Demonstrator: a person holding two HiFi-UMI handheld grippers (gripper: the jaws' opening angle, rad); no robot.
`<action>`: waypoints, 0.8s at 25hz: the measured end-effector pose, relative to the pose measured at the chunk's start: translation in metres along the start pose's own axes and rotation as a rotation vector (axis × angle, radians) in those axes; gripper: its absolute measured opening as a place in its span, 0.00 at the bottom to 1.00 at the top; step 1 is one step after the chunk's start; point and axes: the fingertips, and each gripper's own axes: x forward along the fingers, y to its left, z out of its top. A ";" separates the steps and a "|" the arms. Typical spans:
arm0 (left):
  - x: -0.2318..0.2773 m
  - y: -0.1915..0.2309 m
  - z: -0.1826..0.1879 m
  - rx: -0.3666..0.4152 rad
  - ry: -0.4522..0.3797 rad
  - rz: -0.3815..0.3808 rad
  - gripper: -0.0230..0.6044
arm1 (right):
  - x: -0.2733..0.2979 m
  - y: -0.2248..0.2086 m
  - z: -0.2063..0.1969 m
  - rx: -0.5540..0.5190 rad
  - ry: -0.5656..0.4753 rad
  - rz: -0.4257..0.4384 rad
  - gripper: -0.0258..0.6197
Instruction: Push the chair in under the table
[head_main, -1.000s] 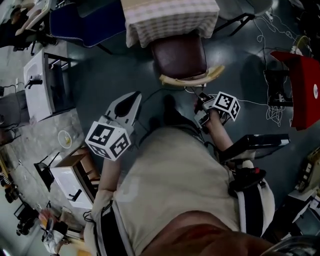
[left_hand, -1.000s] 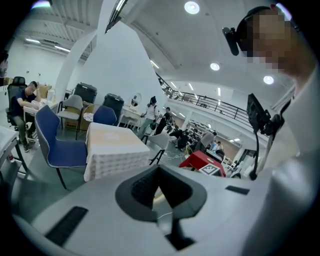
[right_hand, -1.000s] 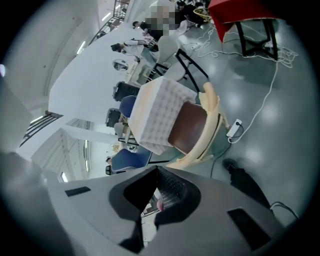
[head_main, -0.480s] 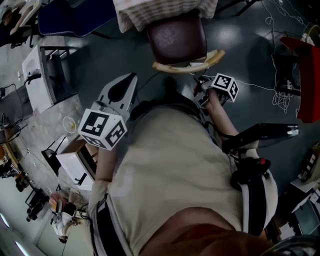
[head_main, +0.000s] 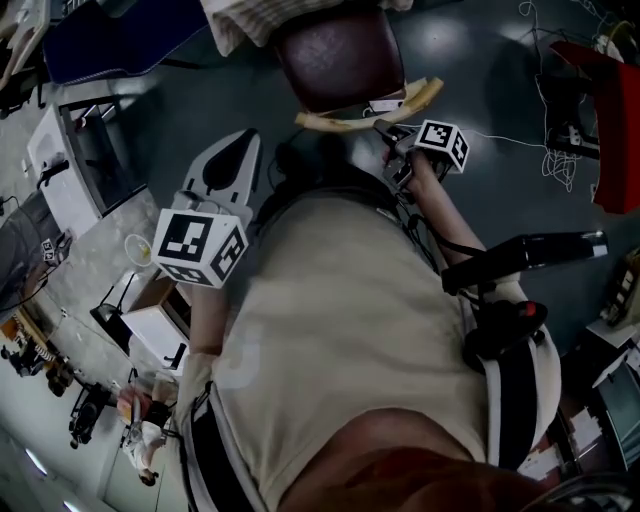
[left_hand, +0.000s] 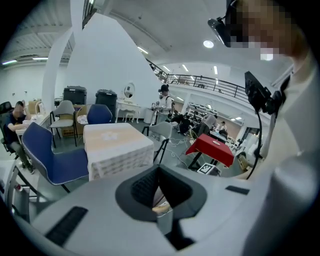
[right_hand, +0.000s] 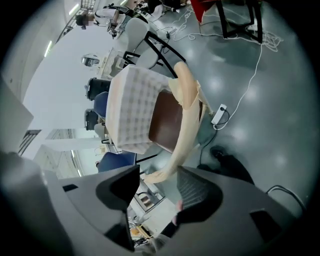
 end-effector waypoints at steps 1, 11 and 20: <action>0.000 0.004 -0.002 0.008 0.007 -0.016 0.05 | 0.005 0.000 -0.003 0.021 -0.002 0.011 0.41; 0.000 0.048 -0.012 -0.006 0.036 -0.051 0.05 | 0.041 -0.016 -0.008 0.068 -0.041 -0.088 0.45; 0.007 0.050 -0.020 0.024 0.076 -0.032 0.05 | 0.044 -0.049 0.008 0.104 -0.080 -0.173 0.45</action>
